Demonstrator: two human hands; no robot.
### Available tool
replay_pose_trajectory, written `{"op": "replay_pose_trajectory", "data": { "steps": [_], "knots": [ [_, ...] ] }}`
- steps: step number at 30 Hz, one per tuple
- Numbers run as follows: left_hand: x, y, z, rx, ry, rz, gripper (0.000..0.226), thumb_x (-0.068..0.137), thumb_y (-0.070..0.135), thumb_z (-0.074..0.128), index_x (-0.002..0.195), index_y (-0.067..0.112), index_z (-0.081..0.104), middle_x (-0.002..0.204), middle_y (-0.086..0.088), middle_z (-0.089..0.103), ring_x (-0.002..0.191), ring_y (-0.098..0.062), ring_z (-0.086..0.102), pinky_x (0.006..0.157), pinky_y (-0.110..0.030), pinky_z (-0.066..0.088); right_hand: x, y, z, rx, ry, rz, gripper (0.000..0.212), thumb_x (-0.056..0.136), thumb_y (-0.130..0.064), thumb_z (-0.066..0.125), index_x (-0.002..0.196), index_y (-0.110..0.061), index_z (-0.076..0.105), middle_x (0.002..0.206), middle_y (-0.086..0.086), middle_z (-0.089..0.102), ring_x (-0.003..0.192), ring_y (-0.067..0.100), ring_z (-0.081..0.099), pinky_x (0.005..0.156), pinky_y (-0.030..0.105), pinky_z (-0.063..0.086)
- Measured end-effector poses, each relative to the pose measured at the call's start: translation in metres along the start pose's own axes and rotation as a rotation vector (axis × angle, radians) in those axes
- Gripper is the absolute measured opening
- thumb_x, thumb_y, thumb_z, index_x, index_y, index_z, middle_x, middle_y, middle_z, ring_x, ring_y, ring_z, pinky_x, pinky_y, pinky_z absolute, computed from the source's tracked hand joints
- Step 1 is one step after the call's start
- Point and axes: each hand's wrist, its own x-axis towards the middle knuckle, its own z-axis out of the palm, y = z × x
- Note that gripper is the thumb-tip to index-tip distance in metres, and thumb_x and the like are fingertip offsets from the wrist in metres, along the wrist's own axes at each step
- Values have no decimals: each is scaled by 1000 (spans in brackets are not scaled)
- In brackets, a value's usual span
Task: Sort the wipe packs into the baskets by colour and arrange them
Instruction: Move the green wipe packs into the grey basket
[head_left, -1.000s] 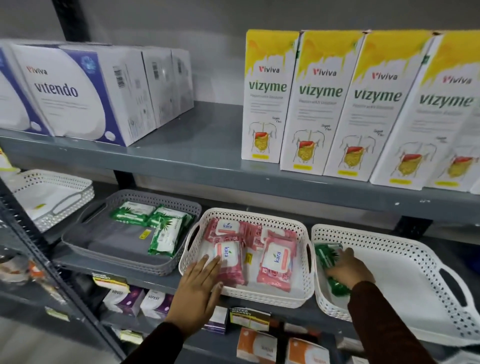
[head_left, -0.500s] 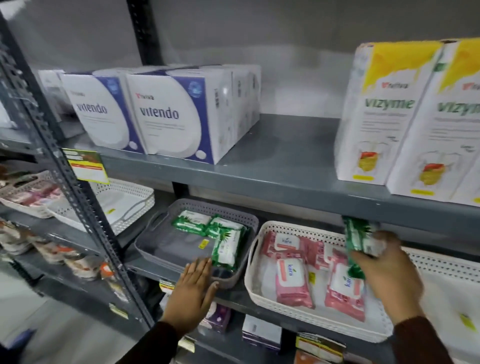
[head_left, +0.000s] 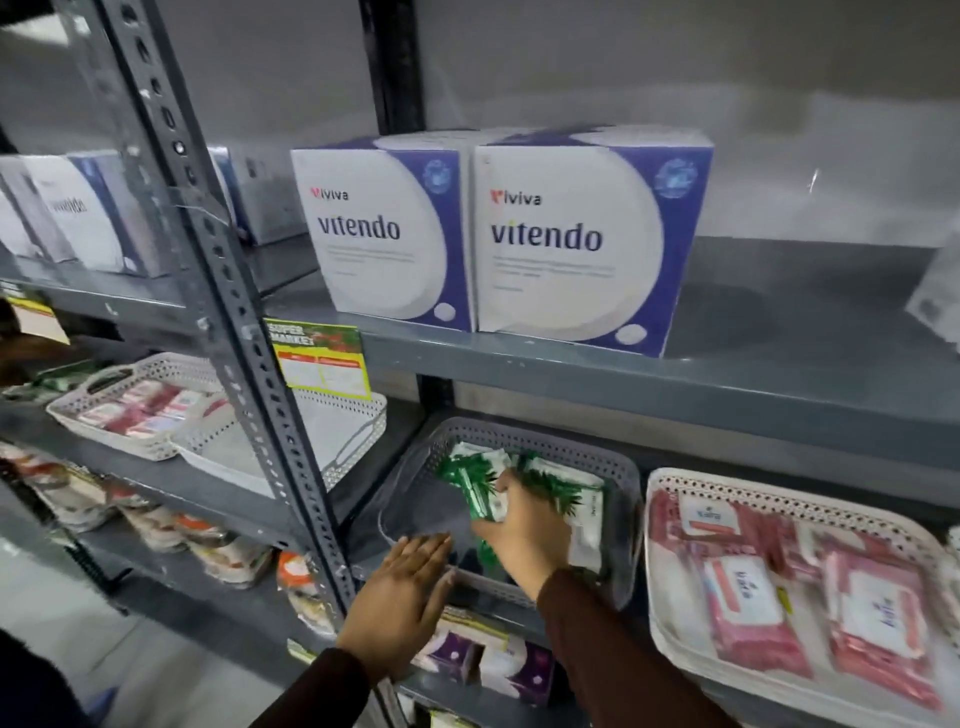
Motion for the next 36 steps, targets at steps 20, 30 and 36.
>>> {"op": "replay_pose_trajectory", "data": {
  "steps": [20, 30, 36],
  "knots": [
    [81, 145, 16, -345, -137, 188, 20, 91, 11, 57, 107, 18, 68, 102, -3, 68, 90, -26, 64, 74, -28, 51, -105, 148, -129, 135, 486, 348, 21, 91, -3, 66, 109, -11, 73, 101, 7, 76, 86, 21, 69, 80, 36, 58],
    [124, 251, 71, -136, -292, 399, 55, 85, 1, 56, 136, 20, 50, 144, -4, 46, 133, -25, 39, 110, -34, 37, -114, 274, -228, -24, 218, 368, 65, 73, 16, 74, 121, -28, 69, 137, -8, 58, 111, 11, 64, 77, 21, 58],
    [137, 265, 84, 53, -373, 530, 80, 76, -10, 60, 141, 32, 41, 158, -2, 22, 145, -27, 12, 118, -55, 20, -106, 293, -237, -80, -18, 330, 83, 72, 10, 78, 130, -46, 58, 140, -19, 48, 118, 12, 54, 79, 10, 50]
  ]
}}
